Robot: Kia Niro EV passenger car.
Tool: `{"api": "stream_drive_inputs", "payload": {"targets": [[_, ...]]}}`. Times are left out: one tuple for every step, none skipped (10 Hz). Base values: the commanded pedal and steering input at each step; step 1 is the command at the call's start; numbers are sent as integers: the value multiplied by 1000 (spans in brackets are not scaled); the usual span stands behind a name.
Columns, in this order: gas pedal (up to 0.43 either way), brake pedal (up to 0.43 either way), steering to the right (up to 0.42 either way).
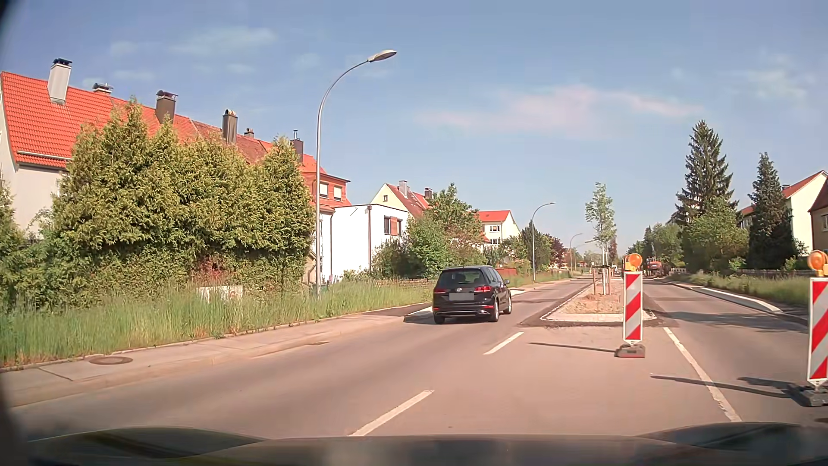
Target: Follow the waypoints while adhering to traffic rules and regulations
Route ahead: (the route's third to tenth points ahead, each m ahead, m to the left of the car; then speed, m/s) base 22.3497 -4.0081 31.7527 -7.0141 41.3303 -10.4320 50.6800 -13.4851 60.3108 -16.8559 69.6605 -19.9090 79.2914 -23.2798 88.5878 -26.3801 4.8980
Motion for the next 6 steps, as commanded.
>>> {"api": "stream_drive_inputs", "payload": {"targets": [[79,0,-44],[79,0,-42],[79,0,-39],[79,0,-36],[79,0,-28],[79,18,-21]]}}
